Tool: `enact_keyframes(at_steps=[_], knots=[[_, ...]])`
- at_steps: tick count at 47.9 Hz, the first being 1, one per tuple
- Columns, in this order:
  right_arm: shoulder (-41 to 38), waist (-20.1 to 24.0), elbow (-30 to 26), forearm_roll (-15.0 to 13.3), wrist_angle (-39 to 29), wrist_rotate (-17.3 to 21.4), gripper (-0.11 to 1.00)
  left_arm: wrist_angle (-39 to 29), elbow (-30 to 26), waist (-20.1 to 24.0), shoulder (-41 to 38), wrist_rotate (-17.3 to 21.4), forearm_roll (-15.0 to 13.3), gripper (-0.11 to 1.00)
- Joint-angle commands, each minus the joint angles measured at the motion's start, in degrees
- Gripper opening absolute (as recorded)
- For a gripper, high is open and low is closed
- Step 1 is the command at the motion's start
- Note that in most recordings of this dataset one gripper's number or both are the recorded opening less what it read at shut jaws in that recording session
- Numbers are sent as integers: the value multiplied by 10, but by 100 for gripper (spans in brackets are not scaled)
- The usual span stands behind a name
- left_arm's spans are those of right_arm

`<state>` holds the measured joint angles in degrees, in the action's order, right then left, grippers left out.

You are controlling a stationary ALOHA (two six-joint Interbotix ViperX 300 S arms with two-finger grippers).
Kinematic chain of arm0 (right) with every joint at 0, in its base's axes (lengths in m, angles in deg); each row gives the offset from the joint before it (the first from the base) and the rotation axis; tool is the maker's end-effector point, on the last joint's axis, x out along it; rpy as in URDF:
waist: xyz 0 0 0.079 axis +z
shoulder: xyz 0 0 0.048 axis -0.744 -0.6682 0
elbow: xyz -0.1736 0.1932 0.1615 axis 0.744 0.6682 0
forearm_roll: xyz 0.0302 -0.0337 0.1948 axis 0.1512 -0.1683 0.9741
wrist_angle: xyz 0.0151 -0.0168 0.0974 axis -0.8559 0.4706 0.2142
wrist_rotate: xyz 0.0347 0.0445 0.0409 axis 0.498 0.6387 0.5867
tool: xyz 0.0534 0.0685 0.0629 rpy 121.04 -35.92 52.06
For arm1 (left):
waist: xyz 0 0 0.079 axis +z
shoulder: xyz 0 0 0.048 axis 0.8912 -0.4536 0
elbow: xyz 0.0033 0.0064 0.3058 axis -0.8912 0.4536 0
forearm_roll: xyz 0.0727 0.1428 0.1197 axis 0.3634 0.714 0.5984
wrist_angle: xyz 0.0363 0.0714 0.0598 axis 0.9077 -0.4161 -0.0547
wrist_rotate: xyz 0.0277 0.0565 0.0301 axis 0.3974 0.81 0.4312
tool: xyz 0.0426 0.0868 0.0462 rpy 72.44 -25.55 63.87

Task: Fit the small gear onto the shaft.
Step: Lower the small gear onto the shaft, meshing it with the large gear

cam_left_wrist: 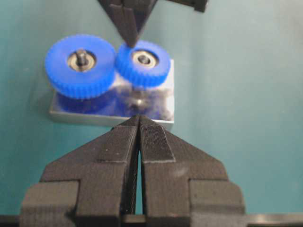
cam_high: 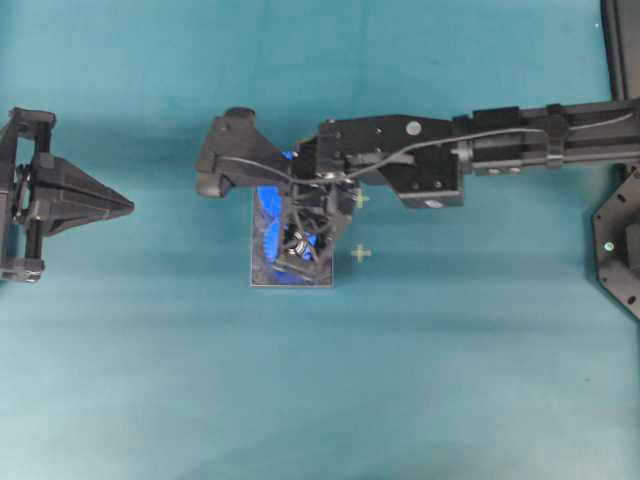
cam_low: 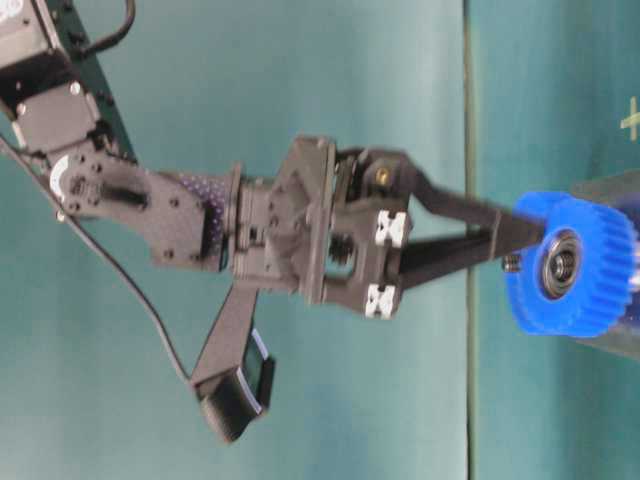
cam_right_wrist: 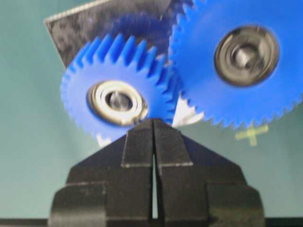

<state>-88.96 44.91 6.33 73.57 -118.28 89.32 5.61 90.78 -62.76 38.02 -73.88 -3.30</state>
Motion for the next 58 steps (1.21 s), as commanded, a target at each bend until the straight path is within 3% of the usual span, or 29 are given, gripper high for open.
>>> enact_keyframes(at_steps=[1, 15, 43, 58], knots=[[3, -8, -23, -2, 5, -2, -1, 4, -7, 1, -2, -1, 2, 0], [-4, -8, -25, -1, 0, -7, -1, 4, -6, 1, -1, -1, 2, 0], [59, 28, 36, 6, -30, 25, -1, 4, -5, 1, -1, -1, 2, 0], [62, 4, 18, -4, 35, 18, -1, 4, -5, 1, -1, -1, 2, 0]])
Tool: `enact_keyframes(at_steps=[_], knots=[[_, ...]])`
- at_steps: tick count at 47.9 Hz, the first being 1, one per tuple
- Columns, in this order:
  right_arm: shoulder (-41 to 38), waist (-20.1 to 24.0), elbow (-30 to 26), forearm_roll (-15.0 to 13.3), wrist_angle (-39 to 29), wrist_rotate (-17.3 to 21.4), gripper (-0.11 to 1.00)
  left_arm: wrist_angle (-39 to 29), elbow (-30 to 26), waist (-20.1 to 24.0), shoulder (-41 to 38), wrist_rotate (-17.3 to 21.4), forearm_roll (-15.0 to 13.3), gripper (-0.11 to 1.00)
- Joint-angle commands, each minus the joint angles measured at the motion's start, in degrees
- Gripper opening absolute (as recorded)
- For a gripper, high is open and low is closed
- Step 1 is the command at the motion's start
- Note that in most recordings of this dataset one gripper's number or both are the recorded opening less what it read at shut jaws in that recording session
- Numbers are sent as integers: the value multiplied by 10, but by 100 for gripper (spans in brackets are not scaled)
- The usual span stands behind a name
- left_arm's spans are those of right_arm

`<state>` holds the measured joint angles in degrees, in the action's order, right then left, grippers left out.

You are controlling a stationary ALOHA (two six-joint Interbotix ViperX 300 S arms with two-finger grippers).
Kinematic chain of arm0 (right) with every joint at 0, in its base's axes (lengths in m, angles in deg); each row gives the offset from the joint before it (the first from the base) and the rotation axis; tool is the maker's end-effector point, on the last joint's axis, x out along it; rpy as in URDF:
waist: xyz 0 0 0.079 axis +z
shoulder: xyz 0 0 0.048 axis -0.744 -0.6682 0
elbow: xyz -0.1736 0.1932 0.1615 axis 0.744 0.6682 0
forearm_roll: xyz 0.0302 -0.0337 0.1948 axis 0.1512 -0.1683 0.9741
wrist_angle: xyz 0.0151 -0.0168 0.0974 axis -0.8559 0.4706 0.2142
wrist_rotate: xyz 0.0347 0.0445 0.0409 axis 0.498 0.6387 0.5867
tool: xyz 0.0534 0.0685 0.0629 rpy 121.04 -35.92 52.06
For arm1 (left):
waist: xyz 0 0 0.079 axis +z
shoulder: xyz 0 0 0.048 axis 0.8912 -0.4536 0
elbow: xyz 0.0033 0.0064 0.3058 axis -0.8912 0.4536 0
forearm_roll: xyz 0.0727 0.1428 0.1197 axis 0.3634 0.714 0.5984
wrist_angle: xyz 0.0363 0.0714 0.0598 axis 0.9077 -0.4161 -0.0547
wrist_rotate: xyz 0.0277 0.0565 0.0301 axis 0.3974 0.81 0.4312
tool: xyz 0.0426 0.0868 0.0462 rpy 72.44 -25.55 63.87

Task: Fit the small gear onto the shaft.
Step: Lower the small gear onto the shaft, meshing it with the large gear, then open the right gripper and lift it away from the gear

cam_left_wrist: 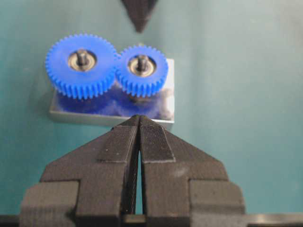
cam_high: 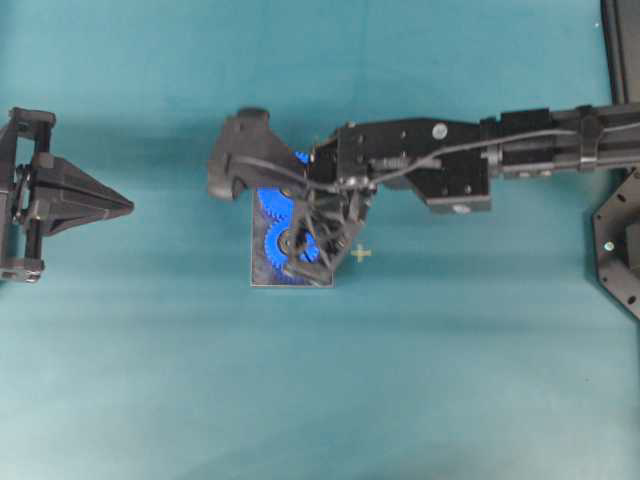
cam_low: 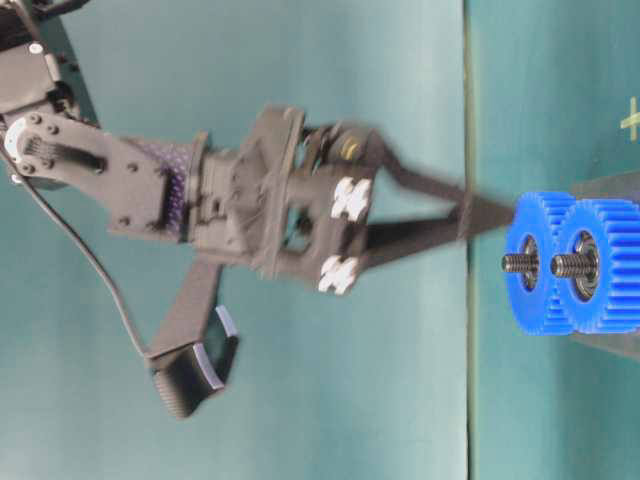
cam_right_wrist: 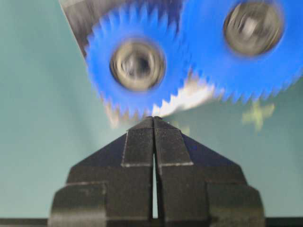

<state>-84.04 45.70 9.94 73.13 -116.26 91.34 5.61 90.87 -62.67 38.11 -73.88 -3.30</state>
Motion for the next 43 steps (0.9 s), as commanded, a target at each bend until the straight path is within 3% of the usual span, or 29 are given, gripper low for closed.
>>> enact_keyframes(at_steps=[1, 16, 30, 43], knots=[[9, -5, -18, -1, 18, -4, -1, 4, -6, 0, -2, -1, 2, 0], [-43, -11, -36, 0, 21, -13, -1, 5, -7, 0, -2, -1, 2, 0], [-24, -1, 2, 3, -9, -7, -1, 5, -7, 0, -2, -1, 2, 0], [36, 41, 43, 45, -14, -4, -1, 4, -7, 0, -2, -1, 2, 0]])
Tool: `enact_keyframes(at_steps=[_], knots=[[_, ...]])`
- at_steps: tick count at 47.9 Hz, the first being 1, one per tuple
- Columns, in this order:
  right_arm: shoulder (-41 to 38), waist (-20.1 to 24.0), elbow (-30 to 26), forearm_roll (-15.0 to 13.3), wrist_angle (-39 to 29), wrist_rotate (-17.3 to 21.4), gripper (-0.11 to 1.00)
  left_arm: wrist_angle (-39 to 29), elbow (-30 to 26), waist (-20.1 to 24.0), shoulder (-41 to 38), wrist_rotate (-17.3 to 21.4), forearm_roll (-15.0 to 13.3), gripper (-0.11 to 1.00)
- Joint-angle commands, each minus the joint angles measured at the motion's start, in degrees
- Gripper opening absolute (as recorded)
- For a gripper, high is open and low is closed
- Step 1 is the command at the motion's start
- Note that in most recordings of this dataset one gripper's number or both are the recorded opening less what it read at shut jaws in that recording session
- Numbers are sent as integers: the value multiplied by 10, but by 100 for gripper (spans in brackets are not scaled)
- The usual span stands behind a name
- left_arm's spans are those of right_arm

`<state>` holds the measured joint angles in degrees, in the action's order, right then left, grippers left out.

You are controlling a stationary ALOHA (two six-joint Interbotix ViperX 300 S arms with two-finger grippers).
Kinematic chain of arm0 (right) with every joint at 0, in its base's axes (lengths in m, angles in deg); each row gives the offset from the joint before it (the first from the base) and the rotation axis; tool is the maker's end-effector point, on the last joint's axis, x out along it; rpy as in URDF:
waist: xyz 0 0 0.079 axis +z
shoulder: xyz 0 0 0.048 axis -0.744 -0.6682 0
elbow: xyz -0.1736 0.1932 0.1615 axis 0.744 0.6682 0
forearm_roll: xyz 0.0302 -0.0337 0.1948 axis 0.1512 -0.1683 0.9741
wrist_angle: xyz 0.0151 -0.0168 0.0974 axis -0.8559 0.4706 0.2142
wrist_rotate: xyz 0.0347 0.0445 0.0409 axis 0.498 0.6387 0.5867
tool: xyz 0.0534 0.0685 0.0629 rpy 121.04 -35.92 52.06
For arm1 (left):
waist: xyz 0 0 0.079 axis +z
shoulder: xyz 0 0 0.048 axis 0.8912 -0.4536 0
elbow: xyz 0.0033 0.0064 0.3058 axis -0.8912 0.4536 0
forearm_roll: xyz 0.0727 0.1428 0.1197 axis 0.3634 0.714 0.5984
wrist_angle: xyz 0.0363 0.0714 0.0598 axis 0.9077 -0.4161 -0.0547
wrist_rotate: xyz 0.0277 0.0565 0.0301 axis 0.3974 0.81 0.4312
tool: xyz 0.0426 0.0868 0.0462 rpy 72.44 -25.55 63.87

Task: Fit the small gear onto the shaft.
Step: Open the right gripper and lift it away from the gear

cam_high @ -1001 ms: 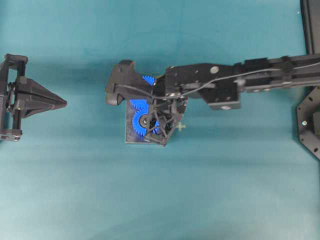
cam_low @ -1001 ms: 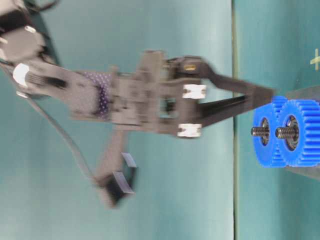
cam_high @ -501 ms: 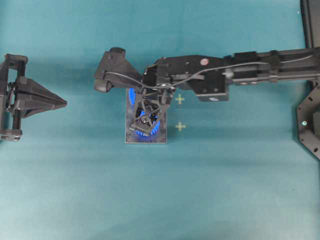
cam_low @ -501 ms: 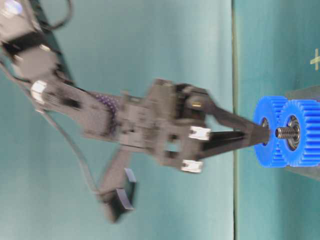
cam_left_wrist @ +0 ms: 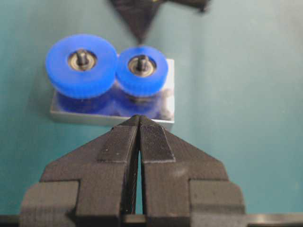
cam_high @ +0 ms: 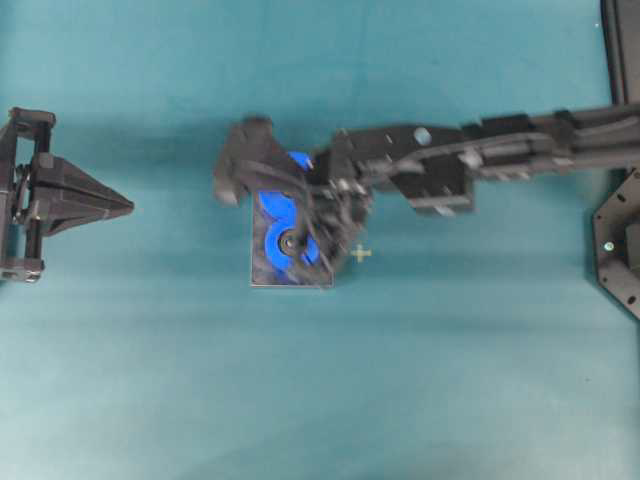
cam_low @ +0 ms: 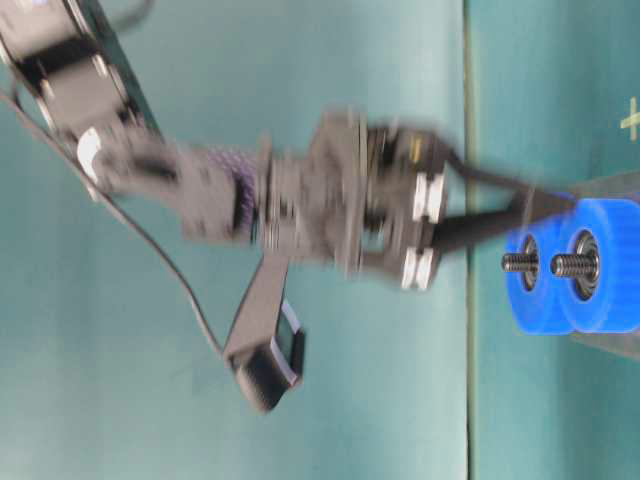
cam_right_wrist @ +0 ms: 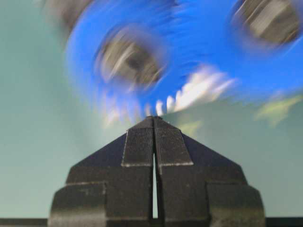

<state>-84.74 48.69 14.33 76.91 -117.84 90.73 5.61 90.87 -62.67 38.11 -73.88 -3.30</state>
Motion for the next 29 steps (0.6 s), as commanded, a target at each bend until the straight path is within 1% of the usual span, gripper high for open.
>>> enact_keyframes(at_steps=[1, 5, 7, 13, 16, 23, 29], knots=[[50, 13, 2, 7, 2, 2, -1, 5, -7, 0, -2, -1, 2, 0], [83, 11, 15, 4, 4, 0, -1, 5, -7, 0, -2, -1, 2, 0], [99, 8, 20, -4, 9, -2, -1, 5, -7, 0, -2, -1, 2, 0], [145, 5, 49, -54, 56, -7, -1, 5, -7, 1, -2, -1, 2, 0], [164, 4, 69, -74, 86, -9, -1, 5, -7, 0, -2, 0, 2, 0], [201, 1, 114, -78, 142, -9, -1, 5, -8, 0, -1, 0, 2, 0], [221, 1, 140, -78, 164, -9, -1, 5, -7, 0, 1, 0, 2, 0]])
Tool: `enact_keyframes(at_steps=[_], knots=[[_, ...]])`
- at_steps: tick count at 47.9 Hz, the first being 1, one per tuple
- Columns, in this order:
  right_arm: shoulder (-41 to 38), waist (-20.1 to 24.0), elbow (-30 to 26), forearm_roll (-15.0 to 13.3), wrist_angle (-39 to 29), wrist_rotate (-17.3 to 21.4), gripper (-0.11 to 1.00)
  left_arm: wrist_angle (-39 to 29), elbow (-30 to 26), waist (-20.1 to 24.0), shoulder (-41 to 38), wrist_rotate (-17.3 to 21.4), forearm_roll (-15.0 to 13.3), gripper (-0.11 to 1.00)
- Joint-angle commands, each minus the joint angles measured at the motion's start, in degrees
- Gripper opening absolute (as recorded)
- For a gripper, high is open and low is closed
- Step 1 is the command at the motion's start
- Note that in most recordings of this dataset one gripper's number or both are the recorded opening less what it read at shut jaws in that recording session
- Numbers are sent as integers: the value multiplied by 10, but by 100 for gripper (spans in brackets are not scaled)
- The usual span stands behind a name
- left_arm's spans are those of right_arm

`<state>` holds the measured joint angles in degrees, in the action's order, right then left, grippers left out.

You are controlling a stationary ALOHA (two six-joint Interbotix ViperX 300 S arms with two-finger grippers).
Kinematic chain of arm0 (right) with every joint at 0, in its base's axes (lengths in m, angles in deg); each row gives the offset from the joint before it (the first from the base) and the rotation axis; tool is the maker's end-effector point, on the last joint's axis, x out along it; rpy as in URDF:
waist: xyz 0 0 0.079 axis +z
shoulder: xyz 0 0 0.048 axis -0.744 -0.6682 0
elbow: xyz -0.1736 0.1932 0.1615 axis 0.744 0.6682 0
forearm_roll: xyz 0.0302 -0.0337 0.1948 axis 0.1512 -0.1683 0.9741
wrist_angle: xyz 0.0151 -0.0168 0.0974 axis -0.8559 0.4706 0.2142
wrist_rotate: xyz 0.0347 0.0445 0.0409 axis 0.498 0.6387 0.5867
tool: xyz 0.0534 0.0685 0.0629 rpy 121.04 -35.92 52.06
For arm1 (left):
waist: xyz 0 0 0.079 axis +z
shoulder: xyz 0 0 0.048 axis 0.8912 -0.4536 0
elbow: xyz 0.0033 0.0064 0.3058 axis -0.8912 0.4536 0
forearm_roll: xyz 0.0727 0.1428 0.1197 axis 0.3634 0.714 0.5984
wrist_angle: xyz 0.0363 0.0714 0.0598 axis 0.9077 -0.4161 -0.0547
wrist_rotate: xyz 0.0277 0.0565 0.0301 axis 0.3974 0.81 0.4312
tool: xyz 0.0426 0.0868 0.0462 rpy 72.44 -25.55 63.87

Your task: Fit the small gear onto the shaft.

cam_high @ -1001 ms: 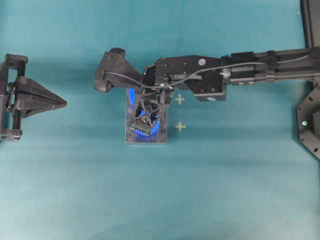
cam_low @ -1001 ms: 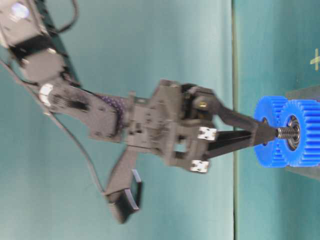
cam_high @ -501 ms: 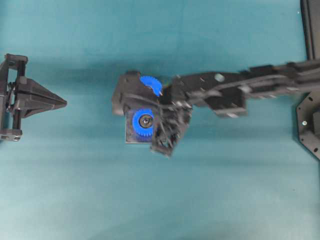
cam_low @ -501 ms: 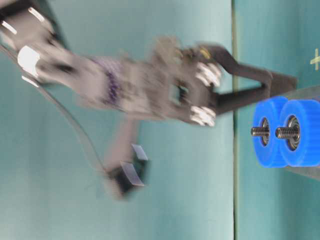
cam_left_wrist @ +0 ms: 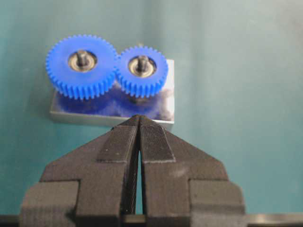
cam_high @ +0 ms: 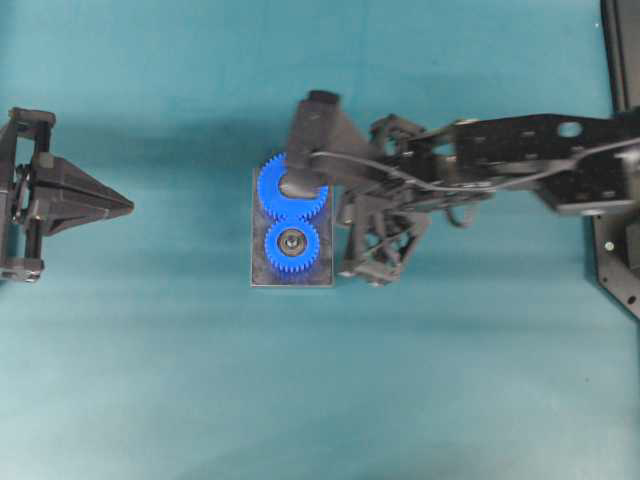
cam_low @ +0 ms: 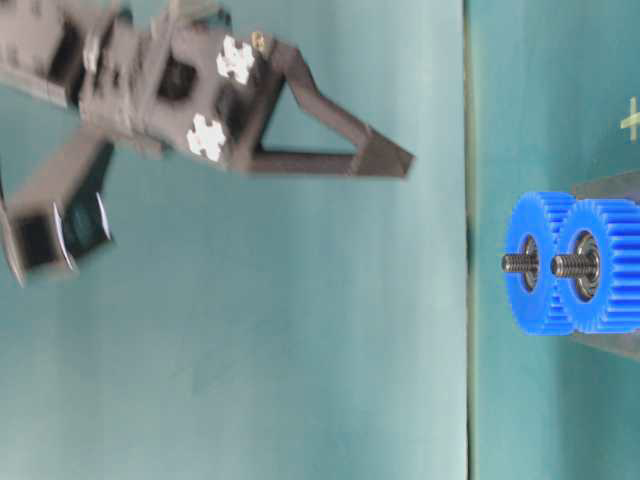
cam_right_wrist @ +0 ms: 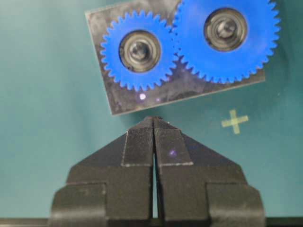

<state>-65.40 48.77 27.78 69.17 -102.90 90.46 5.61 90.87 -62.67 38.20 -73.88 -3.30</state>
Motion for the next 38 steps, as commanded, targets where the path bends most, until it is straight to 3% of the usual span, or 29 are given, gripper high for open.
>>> enact_keyframes(at_steps=[1, 14, 22, 38], knots=[[30, 0, 11, -1, 17, -5, -1, 5, -7, 0, 0, 0, 2, 0], [48, 0, 48, -4, 102, -6, -1, 5, -5, 0, 1, 0, 2, 0], [50, 4, 68, -4, 120, -6, 3, 5, -7, 0, 1, 0, 2, 0], [54, 3, 77, -4, 127, -6, 32, 5, -6, 1, 1, 0, 2, 0]])
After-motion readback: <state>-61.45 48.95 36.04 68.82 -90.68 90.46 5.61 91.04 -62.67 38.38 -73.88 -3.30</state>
